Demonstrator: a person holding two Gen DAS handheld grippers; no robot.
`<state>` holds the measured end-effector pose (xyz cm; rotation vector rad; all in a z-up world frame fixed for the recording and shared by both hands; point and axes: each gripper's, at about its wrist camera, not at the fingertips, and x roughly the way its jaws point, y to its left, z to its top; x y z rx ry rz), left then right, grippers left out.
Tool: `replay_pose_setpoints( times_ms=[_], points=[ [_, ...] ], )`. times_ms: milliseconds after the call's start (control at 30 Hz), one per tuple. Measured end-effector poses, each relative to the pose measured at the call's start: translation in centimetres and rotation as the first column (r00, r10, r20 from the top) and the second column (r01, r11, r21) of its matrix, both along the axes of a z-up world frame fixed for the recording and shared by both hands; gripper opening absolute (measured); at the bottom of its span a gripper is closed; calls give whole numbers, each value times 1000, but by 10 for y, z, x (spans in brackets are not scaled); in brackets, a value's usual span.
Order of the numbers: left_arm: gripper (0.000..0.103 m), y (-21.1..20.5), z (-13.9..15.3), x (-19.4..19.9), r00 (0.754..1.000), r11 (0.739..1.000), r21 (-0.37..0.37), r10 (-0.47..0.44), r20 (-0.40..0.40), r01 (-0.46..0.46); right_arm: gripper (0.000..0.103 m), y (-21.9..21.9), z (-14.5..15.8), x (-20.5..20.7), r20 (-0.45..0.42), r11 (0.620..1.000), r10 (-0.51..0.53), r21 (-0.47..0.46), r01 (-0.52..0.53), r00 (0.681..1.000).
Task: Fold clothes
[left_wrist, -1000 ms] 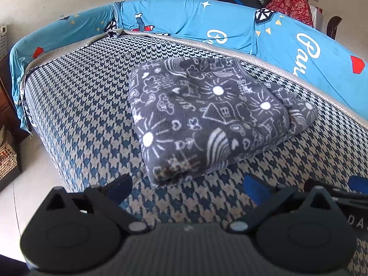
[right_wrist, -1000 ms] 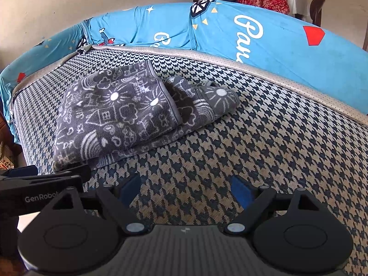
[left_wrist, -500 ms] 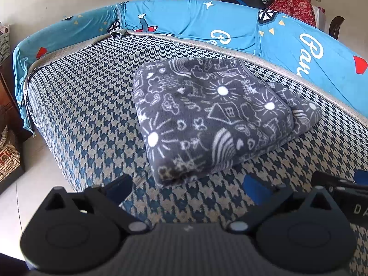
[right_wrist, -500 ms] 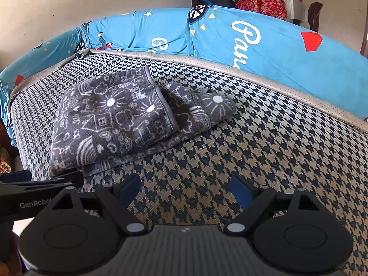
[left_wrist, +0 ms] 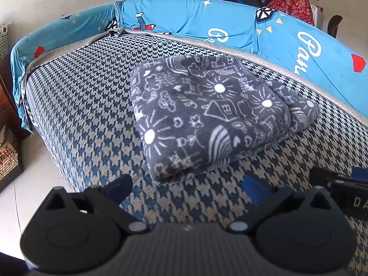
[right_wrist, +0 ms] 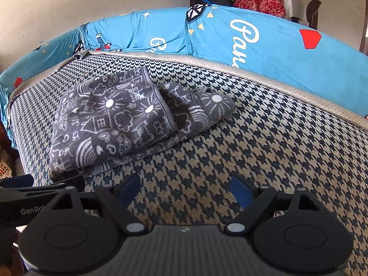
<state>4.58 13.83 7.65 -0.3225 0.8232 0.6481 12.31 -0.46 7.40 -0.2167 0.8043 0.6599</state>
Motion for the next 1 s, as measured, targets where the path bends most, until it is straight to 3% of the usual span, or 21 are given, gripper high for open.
replay_pose_setpoints(
  times_ms=[1000],
  points=[
    [103, 2, -2, -1, 1000, 1000, -1, -3, -6, 3, 86, 3, 2, -5, 12, 1000, 26, 0, -26, 1000]
  ],
)
